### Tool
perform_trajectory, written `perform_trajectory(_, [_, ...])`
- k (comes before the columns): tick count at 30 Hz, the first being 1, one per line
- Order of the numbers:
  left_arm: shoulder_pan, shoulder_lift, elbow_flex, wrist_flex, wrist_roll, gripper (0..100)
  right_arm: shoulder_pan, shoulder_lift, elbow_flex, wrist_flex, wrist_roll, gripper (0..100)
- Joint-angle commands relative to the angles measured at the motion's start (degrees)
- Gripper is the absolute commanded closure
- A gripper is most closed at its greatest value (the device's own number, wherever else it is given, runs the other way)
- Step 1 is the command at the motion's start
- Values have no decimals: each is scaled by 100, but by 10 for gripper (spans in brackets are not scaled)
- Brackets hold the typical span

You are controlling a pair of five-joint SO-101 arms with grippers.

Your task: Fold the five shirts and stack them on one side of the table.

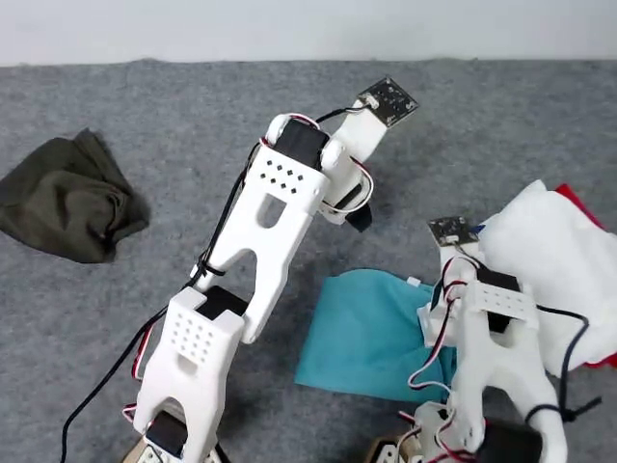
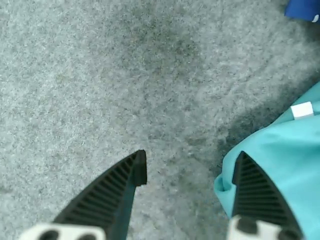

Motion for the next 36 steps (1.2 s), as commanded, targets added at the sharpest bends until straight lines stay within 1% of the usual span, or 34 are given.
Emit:
perform_trajectory(1, [53,-141,-13,123,-62,724,-154,470,97,-391,211,946])
perform_trajectory(2, [53,-141,-13,123,-62,724,-171,629,97,-497,211,983])
perform_trajectory(3, [53,-141,-13,123,-62,724,-180,743,88,-576,211,993])
perform_trajectory(5, [53,-141,-13,123,-62,724,-180,910,44,-602,211,977])
perform_trajectory(8, [53,-141,-13,123,-62,724,-224,892,-132,-497,220,987])
perform_trajectory(11, [53,-141,-13,123,-62,724,-541,629,-686,101,220,988])
perform_trajectory(17, [9,-141,-13,123,-62,724,-1745,-725,-2189,1525,88,988])
perform_trajectory(20, [9,-141,-13,123,-62,724,-1930,-1367,-2725,1903,97,988])
perform_trajectory(22, [9,-141,-13,123,-62,724,-1701,-1613,-2813,1921,97,988])
perform_trajectory(24, [9,-141,-13,123,-62,724,-1235,-1684,-2822,1859,62,988])
perform_trajectory(28, [35,-141,-13,123,-62,724,119,-1684,-2804,1455,-114,988])
perform_trajectory(31, [44,-141,-13,123,-62,724,954,-1675,-2760,1059,-185,988])
perform_trajectory(36, [-53,-141,-13,123,-44,724,1859,-1429,-2523,338,-185,988])
